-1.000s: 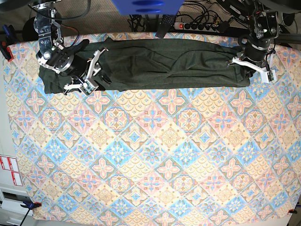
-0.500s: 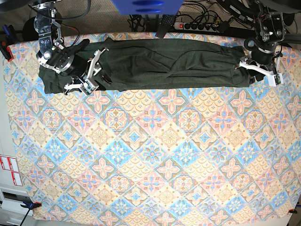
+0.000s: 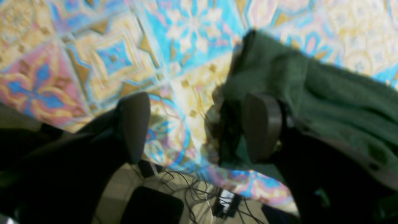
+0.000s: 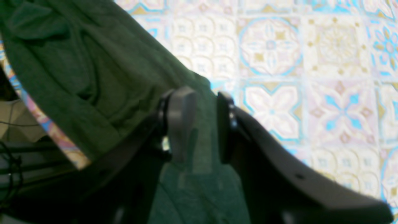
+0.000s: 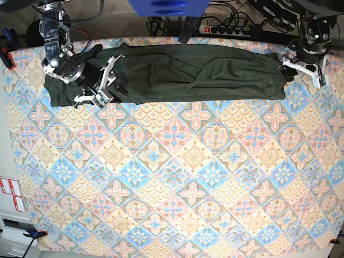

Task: Fold the T-shirt properly
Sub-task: 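Move the left gripper to the strip's end and grasp its edge, then fold the strip's end inward toward the right gripper with the left gripper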

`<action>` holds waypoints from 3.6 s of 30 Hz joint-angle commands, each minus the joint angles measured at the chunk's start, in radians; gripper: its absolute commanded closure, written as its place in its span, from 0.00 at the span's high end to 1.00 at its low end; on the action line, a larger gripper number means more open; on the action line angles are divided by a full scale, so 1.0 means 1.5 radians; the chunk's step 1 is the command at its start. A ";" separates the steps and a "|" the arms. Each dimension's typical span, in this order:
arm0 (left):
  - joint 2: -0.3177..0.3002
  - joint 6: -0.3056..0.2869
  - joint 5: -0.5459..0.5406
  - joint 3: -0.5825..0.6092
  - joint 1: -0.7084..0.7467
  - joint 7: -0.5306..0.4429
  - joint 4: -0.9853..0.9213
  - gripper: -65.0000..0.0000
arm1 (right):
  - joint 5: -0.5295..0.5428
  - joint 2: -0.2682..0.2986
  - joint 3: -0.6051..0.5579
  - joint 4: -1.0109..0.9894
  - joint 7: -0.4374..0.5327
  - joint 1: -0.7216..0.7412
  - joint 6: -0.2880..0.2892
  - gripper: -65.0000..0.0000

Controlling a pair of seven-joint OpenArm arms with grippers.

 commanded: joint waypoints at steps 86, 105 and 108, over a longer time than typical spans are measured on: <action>0.033 -0.108 0.004 0.125 -0.054 -0.014 0.079 0.00 | 0.009 0.006 -0.012 0.010 0.016 0.009 0.001 0.24; 0.088 -0.106 0.004 0.262 -0.043 -0.014 0.097 0.00 | 0.009 0.006 0.052 0.010 0.016 0.008 0.001 0.24; 0.090 -0.106 0.004 0.278 -0.050 -0.014 0.093 0.00 | 0.009 0.006 0.052 0.010 0.016 0.007 0.001 0.24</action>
